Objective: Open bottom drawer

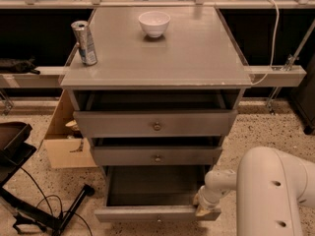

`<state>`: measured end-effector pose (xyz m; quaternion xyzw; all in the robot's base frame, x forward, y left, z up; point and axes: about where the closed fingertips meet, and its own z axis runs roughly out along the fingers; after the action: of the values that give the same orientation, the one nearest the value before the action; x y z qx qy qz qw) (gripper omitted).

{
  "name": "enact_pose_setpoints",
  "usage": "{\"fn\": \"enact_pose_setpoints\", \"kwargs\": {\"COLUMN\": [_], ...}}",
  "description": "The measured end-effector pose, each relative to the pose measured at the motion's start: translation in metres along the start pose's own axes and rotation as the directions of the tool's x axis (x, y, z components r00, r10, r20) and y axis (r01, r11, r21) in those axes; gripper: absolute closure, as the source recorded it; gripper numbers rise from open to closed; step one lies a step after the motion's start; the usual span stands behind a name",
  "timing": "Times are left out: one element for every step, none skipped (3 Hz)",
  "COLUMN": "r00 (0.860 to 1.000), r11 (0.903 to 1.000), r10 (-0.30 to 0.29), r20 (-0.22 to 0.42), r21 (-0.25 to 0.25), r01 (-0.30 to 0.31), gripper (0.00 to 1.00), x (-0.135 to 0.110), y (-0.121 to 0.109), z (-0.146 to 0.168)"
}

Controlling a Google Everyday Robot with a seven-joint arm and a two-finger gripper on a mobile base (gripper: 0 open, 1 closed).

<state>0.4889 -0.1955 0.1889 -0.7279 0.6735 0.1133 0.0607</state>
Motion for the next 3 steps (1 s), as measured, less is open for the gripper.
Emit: {"fn": "enact_pose_setpoints", "kwargs": {"r00": [1.0, 1.0, 1.0], "r11": [1.0, 1.0, 1.0], "r10": [0.0, 0.0, 0.0], "r20": [0.0, 0.0, 0.0], "r21": [0.0, 0.0, 0.0], "r01": [0.0, 0.0, 0.0], "gripper": [0.04, 0.0, 0.0], "x": [0.0, 0.0, 0.0], "y": [0.0, 0.0001, 0.0001], "z": [0.0, 0.0001, 0.0001]}}
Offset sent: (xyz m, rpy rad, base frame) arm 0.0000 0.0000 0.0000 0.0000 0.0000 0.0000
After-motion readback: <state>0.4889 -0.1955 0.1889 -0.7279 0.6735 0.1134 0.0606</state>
